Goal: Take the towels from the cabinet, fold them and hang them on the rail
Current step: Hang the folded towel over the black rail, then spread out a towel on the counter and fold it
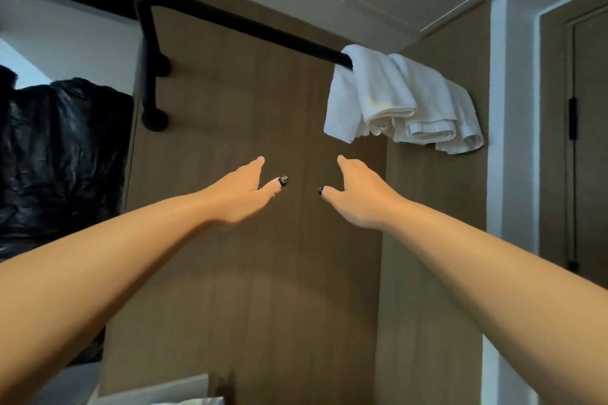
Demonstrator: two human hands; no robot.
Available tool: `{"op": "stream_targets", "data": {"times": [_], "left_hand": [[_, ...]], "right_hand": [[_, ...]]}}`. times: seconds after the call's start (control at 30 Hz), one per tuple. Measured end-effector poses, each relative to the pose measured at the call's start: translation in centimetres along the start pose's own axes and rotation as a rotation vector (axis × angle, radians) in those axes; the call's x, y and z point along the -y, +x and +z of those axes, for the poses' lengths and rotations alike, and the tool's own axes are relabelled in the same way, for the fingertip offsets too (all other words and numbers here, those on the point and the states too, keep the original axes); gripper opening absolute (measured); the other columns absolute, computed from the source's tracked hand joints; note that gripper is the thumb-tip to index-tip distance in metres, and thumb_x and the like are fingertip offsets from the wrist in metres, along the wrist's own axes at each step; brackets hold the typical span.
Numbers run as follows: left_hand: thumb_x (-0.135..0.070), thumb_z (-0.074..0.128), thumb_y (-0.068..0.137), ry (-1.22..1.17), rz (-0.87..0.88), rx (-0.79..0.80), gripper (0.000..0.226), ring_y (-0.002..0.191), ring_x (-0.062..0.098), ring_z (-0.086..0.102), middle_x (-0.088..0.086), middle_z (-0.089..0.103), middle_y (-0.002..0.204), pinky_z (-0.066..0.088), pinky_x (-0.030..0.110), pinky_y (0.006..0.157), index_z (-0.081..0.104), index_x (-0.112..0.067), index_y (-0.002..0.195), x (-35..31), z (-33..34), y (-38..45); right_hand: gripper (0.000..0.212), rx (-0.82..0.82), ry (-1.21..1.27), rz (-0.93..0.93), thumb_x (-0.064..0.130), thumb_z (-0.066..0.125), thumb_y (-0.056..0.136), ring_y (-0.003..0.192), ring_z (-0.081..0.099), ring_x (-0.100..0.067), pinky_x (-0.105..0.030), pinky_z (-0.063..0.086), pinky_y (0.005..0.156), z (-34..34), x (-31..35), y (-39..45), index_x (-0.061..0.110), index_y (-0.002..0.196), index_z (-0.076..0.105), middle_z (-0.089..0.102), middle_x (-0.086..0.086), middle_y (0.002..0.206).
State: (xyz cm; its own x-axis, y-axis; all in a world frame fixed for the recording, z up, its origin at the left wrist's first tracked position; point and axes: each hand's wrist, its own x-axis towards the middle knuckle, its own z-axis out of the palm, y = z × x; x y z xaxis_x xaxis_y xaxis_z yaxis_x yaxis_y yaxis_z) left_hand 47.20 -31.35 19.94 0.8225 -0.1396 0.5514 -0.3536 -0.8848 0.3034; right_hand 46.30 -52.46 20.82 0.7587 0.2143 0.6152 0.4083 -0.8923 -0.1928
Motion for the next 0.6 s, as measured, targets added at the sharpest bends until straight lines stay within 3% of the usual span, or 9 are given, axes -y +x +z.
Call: {"op": "stream_targets", "data": {"times": [0.1,0.27,0.43,0.6], "left_hand": [[-0.054,0.031,0.101,0.014,-0.047,0.045,0.078,0.145,0.017,0.028,0.005,0.032,0.158,0.024,0.023,0.105,-0.001,-0.012,0.158,1.6,0.8,-3.0],[-0.059,0.030,0.098,0.082,-0.126,0.111,0.083,0.152,0.014,0.004,0.000,-0.001,0.166,0.013,0.036,0.123,-0.009,-0.017,0.157,4.2,2.5,-8.8],[-0.058,0.031,0.099,0.163,-0.207,0.221,0.083,0.151,0.009,-0.006,0.000,-0.005,0.165,0.007,0.034,0.123,-0.010,-0.014,0.156,6.6,4.5,-16.1],[-0.055,0.033,0.100,0.178,-0.250,0.319,0.081,0.150,0.007,-0.007,-0.002,-0.008,0.165,0.006,0.028,0.121,-0.012,-0.017,0.156,9.0,5.8,-21.0]], "right_hand": [[0.072,0.078,0.006,-0.024,0.041,0.045,0.101,0.146,0.026,-0.026,-0.038,0.032,0.113,1.0,0.3,-1.2,0.014,0.156,0.009,0.015,-0.002,0.163],[0.065,0.172,-0.035,-0.060,0.041,0.047,0.100,0.141,0.034,-0.027,-0.041,0.036,0.112,3.6,-0.2,-3.7,0.010,0.151,0.022,0.026,-0.004,0.158],[0.072,0.293,0.001,-0.157,0.041,0.046,0.100,0.149,0.017,-0.022,-0.041,0.023,0.119,9.0,0.6,-7.8,0.012,0.156,0.013,0.017,-0.001,0.162],[0.074,0.391,0.035,-0.212,0.043,0.048,0.099,0.151,0.010,-0.020,-0.040,0.022,0.120,14.4,2.7,-11.1,0.013,0.156,0.012,0.010,0.000,0.165]]}}
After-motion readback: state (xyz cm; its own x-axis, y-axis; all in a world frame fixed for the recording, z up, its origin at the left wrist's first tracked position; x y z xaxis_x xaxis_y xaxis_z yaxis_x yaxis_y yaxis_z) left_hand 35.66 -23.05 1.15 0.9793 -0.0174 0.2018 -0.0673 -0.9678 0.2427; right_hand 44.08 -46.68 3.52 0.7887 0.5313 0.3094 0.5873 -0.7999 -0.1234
